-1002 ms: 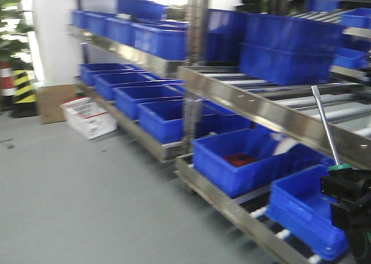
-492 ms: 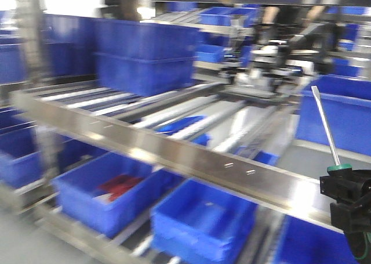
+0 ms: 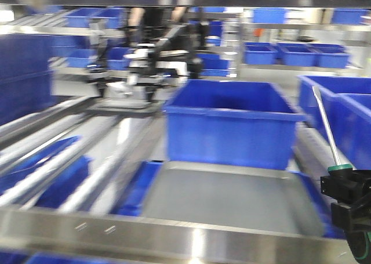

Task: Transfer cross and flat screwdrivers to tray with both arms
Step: 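Hold both screwdrivers upright while the base drives to the conveyor, then lower both held screwdrivers toward the grey metal tray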

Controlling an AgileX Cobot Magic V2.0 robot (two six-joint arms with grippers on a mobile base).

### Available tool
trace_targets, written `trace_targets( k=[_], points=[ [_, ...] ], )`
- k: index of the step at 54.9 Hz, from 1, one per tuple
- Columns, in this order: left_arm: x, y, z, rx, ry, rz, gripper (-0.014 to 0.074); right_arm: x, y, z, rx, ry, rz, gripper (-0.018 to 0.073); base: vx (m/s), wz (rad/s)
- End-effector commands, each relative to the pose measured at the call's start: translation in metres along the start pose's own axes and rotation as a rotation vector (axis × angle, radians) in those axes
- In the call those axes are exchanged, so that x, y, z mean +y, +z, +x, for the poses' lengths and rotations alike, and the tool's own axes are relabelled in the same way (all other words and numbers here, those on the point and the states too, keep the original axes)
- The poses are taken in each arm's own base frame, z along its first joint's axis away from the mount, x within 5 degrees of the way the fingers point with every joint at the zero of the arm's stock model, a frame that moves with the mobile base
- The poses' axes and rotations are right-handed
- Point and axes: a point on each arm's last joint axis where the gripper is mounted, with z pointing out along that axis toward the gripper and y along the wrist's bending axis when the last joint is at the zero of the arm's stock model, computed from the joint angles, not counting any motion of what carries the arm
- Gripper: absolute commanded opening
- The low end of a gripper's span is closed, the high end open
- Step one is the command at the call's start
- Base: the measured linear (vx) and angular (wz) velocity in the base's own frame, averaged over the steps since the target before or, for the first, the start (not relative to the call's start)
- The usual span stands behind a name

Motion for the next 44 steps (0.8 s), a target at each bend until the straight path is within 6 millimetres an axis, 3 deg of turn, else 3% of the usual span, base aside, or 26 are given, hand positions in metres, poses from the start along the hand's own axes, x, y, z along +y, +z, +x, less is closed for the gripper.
trace_targets(
  k=[1, 19, 44],
  points=[
    [0.0005, -0.0042, -0.0150, -0.105, -0.027, -0.018, 0.0001, -0.0001, -0.0092, -0.0171, -0.125, -0.013, 0.004, -0.0008, 0.25, -0.50],
    [0.0005, -0.0042, -0.0150, -0.105, -0.027, -0.018, 0.0001, -0.0001, -0.0092, -0.0171, -0.125, -0.013, 0.004, -0.0008, 0.24, -0.31],
    [0.0006, -0.0037, -0.0149, -0.103, -0.027, -0.018, 0.0001, -0.0001, -0.0092, -0.0171, -0.125, -0.013, 0.004, -0.0008, 0.18, -0.09]
  ],
)
